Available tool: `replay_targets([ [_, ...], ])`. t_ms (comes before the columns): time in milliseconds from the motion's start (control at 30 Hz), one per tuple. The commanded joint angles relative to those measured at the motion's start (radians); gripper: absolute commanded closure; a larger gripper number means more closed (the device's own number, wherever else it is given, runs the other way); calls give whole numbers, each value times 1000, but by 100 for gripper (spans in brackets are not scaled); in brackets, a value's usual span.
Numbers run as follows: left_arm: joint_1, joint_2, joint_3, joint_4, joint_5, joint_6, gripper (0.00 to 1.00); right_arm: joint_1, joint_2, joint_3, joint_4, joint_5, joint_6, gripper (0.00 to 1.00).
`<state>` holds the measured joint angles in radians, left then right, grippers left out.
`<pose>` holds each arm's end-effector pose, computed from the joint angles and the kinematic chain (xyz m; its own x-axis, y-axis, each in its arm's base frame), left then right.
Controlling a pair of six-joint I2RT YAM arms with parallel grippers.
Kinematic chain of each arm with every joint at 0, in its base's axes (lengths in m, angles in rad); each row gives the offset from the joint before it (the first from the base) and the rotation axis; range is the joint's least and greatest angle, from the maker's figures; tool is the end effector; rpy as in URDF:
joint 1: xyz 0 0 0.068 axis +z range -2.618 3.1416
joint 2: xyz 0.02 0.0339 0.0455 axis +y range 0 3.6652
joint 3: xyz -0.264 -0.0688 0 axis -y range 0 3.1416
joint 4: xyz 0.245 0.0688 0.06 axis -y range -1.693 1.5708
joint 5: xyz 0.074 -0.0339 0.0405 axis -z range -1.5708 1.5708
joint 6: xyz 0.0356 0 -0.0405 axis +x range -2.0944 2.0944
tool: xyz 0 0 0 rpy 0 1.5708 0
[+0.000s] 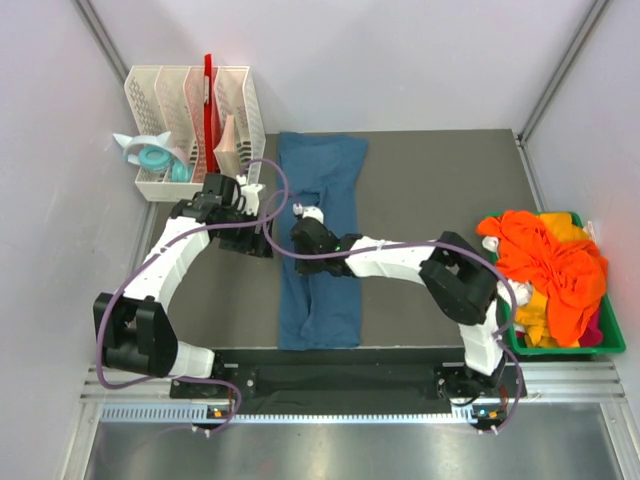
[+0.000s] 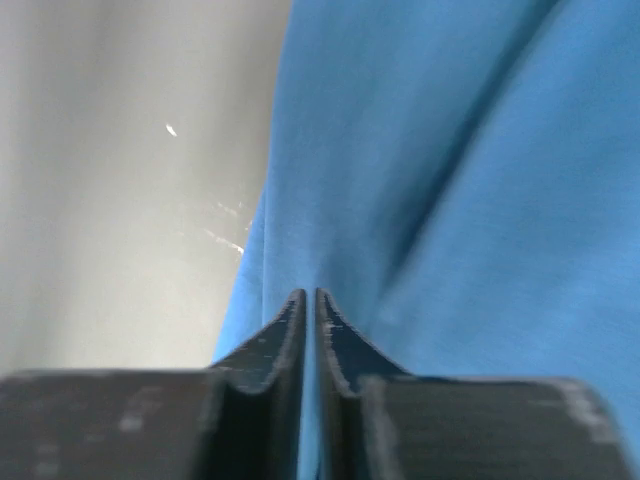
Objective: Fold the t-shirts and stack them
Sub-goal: Fold the tshirt
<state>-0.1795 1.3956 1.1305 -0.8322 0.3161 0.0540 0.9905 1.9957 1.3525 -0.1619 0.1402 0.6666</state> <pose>0.2689 -0.0600 0.2712 -0.8577 0.2078 -0.4703 0.3560 0.9000 -0.2516 0.2435 0.3624 0.1763 -0.7898 -0.0881 -0.6070 -0.3647 0.8631 0.3493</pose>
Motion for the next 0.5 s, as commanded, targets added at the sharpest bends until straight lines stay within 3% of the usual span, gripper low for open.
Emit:
replay_targets([
  [0, 3, -47, 6, 35, 6, -5, 21, -39, -249, -7, 75, 117, -39, 86],
  [133, 2, -46, 5, 33, 11, -5, 21, -50, -311, -6, -14, 162, -61, 72],
  [233, 2, -41, 3, 35, 14, -5, 20, -49, -324, -61, -65, 174, -58, 71],
  [467, 2, -32, 5, 33, 15, -5, 20, 16, -304, -190, -100, 197, -7, 97],
])
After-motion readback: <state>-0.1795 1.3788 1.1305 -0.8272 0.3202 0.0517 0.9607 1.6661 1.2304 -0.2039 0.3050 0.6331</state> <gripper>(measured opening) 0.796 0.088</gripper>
